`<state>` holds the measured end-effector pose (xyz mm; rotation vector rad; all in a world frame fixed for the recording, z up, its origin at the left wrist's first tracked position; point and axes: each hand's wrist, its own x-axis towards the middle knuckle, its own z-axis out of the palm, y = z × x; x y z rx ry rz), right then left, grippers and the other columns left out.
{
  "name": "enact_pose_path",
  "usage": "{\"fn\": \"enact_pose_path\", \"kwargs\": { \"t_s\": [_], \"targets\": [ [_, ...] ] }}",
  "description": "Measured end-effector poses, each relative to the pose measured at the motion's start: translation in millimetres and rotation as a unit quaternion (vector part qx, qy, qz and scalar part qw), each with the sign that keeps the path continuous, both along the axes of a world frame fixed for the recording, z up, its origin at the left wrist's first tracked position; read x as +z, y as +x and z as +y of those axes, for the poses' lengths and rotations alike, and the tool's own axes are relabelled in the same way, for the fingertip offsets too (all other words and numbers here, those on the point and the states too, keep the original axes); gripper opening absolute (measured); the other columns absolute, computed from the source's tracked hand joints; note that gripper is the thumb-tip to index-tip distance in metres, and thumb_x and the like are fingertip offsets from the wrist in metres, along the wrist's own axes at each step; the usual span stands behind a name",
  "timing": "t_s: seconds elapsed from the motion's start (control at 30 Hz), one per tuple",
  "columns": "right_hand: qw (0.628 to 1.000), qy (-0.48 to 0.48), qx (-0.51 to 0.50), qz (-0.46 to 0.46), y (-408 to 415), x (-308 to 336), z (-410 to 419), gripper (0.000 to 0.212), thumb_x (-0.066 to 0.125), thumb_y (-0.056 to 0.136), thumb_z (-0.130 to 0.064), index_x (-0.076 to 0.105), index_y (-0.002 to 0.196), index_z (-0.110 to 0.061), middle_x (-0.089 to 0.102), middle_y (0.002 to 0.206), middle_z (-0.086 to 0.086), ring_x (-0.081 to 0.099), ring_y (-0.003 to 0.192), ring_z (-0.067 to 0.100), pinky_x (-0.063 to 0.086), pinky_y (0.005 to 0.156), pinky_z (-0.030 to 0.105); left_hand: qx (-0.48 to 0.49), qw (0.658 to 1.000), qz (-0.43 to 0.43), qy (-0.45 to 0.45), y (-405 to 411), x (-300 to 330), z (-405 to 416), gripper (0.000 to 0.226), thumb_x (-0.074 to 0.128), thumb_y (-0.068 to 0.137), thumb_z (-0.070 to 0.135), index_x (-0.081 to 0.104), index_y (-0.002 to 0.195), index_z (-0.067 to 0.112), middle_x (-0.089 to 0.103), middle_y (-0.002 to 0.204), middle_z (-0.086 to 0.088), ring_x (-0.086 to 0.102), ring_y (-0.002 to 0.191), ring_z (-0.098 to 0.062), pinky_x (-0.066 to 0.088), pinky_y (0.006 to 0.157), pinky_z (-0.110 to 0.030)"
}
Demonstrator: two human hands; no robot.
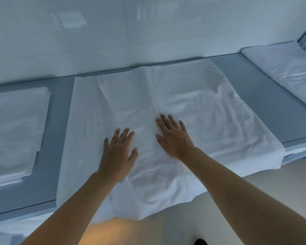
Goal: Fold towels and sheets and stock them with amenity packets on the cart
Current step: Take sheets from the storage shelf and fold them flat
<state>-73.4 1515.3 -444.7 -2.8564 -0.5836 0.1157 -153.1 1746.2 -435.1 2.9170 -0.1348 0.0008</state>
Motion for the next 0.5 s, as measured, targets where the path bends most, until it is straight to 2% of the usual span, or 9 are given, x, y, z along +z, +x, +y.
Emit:
{"fn": "enact_pose_path", "kwargs": {
  "t_s": [0.1,0.23,0.4,0.5],
  "targets": [
    [0.999,-0.006,0.03,0.028,14.8,-8.3,-45.9,0.071,0.023,0.104,-0.061,0.004,0.164,-0.03,-0.003,0.172,-0.008,-0.006,0.158,0.014,0.004,0.127,0.046,-0.004,0.999,-0.023,0.041,28.4,4.1,-58.5,0.064,0.032,0.101,0.052,0.031,0.158,0.022,0.021,0.169,0.0,0.01,0.157,-0.026,0.02,0.12,-0.062],
    [0.999,-0.003,0.041,0.002,15.9,-18.0,-82.3,0.069,0.014,0.102,-0.062,0.006,0.164,-0.031,-0.003,0.172,-0.008,-0.006,0.158,0.014,0.003,0.127,0.045,0.016,0.999,0.017,0.029,72.2,-2.0,-124.6,0.073,0.026,0.101,0.06,0.021,0.161,0.02,0.013,0.171,0.0,0.008,0.158,-0.023,0.02,0.121,-0.058],
    [1.0,-0.008,0.01,-0.013,53.9,-18.6,-143.4,0.069,0.021,0.102,-0.06,0.011,0.164,-0.031,0.004,0.172,-0.008,0.002,0.158,0.016,0.006,0.127,0.044,0.043,0.999,0.0,0.029,78.7,-22.2,-134.5,0.073,0.023,0.099,0.058,0.02,0.162,0.022,0.013,0.171,0.004,0.006,0.158,-0.018,0.016,0.124,-0.054],
    [0.999,-0.01,-0.044,-0.012,85.0,-16.8,-195.3,0.069,0.024,0.102,-0.059,0.01,0.164,-0.031,0.005,0.172,-0.007,0.004,0.158,0.016,0.007,0.127,0.043,0.046,0.999,-0.004,0.014,77.1,-21.9,-132.0,0.074,0.022,0.098,0.058,0.019,0.163,0.023,0.011,0.171,0.006,0.004,0.158,-0.017,0.013,0.125,-0.053]
  ]
}}
